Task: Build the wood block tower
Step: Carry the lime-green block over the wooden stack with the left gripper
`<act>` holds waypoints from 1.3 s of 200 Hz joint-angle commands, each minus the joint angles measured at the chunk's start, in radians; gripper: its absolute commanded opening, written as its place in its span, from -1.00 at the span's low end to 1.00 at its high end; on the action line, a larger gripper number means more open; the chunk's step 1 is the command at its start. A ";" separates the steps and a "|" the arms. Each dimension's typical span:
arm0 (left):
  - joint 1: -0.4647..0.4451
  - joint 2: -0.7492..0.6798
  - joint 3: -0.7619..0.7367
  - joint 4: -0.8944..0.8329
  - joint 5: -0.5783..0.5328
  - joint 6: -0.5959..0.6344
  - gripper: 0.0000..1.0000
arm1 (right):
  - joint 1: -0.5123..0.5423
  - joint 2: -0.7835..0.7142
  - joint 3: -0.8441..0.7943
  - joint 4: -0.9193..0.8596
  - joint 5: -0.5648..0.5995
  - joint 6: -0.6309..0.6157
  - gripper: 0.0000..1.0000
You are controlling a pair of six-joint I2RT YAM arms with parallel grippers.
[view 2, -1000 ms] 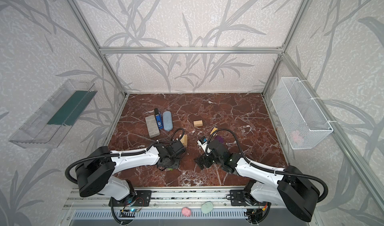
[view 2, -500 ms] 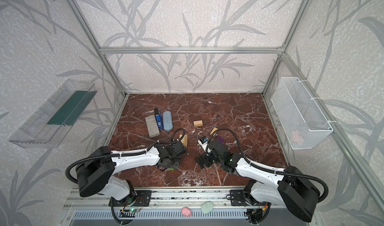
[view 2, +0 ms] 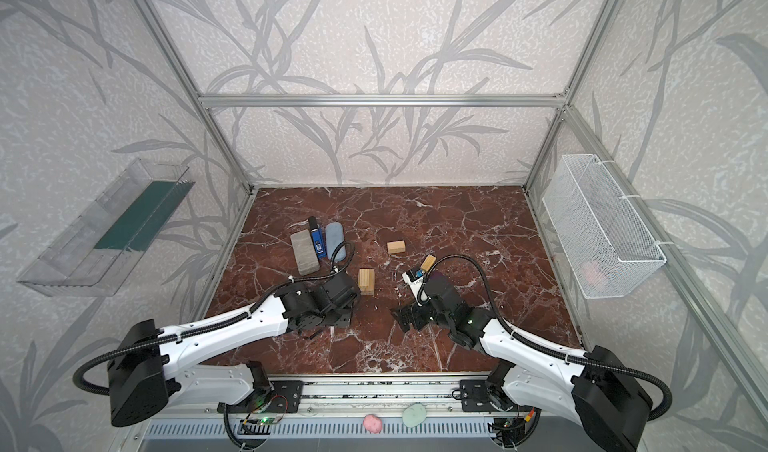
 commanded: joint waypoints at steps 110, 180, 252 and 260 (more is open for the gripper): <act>0.148 0.257 0.369 -0.117 0.008 0.146 -0.95 | -0.186 0.166 0.014 0.264 -0.256 -0.021 0.98; 0.163 0.547 0.602 -0.221 0.003 0.126 -1.00 | -0.187 0.134 -0.009 0.285 -0.217 -0.037 0.98; 0.192 0.618 0.593 -0.131 0.058 0.074 -1.00 | -0.187 0.117 -0.017 0.283 -0.182 -0.037 0.98; 0.196 0.620 0.586 -0.122 0.060 0.069 -1.00 | -0.186 0.117 -0.017 0.282 -0.182 -0.039 0.98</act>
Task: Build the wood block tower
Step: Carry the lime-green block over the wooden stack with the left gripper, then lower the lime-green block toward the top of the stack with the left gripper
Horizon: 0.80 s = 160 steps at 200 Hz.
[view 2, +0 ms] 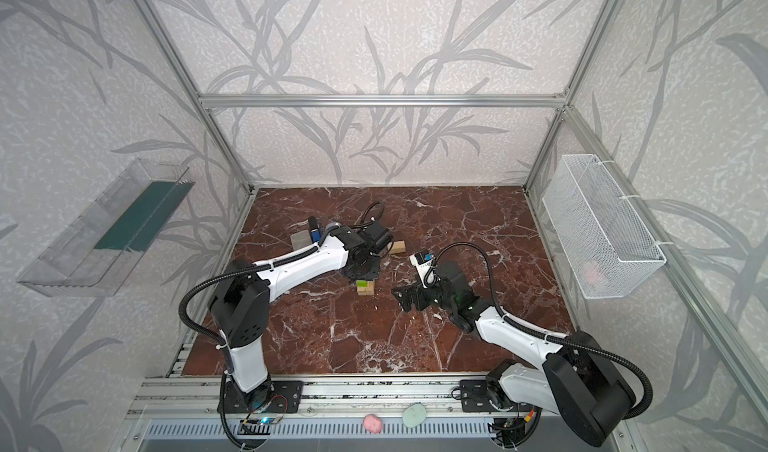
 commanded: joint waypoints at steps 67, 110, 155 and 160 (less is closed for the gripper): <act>0.029 0.036 -0.023 0.046 0.020 -0.024 -1.00 | -0.001 -0.034 -0.014 0.021 0.031 -0.013 0.98; 0.033 0.057 -0.019 0.045 0.013 -0.025 -0.98 | -0.002 -0.034 -0.014 0.021 0.038 -0.013 0.98; 0.034 0.064 -0.017 0.049 0.013 -0.022 -0.90 | -0.001 -0.038 -0.014 0.018 0.039 -0.014 0.98; 0.034 0.064 -0.018 0.049 0.013 -0.021 -0.88 | -0.002 -0.038 -0.014 0.019 0.042 -0.014 0.98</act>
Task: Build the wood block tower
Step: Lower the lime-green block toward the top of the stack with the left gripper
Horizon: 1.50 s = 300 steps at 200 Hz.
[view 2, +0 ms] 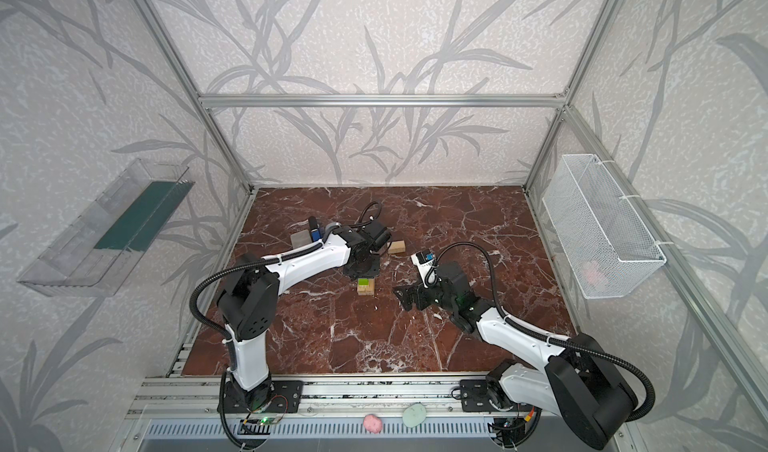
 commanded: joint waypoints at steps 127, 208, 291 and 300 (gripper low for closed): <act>0.011 0.031 -0.012 -0.007 -0.005 -0.017 -0.64 | -0.002 -0.028 -0.012 0.017 0.020 -0.010 0.98; 0.014 0.029 -0.037 0.002 0.004 -0.023 -0.36 | -0.002 -0.031 -0.013 0.015 0.024 -0.012 0.98; 0.015 0.030 -0.043 0.013 0.013 -0.025 -0.27 | -0.002 -0.030 -0.012 0.015 0.027 -0.013 0.98; 0.015 0.030 -0.042 0.015 0.015 -0.026 -0.27 | -0.002 -0.030 -0.012 0.015 0.027 -0.013 0.98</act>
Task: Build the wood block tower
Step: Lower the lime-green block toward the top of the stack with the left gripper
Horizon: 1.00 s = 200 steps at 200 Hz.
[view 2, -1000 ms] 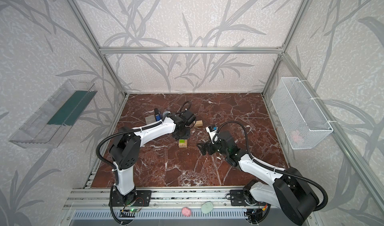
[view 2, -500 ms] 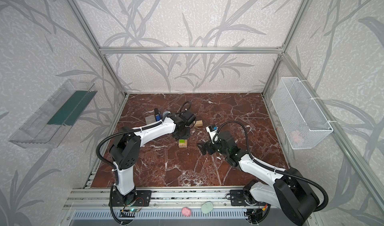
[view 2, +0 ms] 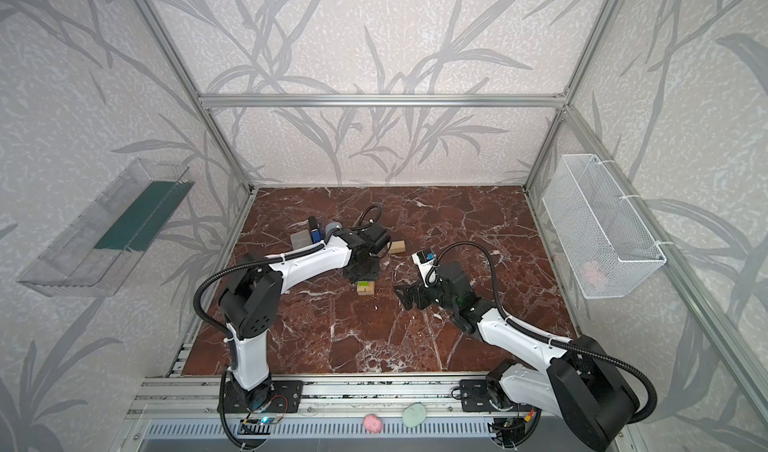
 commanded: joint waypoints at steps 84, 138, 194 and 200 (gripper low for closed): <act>0.004 0.020 -0.009 0.003 0.029 -0.016 -0.37 | -0.001 -0.017 -0.010 0.012 0.012 -0.010 0.98; 0.004 0.018 -0.003 0.006 0.039 -0.019 -0.44 | -0.002 -0.017 -0.009 0.011 0.012 -0.011 0.98; 0.003 0.012 0.000 0.003 0.050 -0.022 -0.51 | -0.001 -0.015 -0.007 0.011 0.011 -0.012 0.98; 0.003 0.012 -0.001 0.006 0.054 -0.023 -0.52 | -0.002 -0.015 -0.007 0.010 0.012 -0.011 0.98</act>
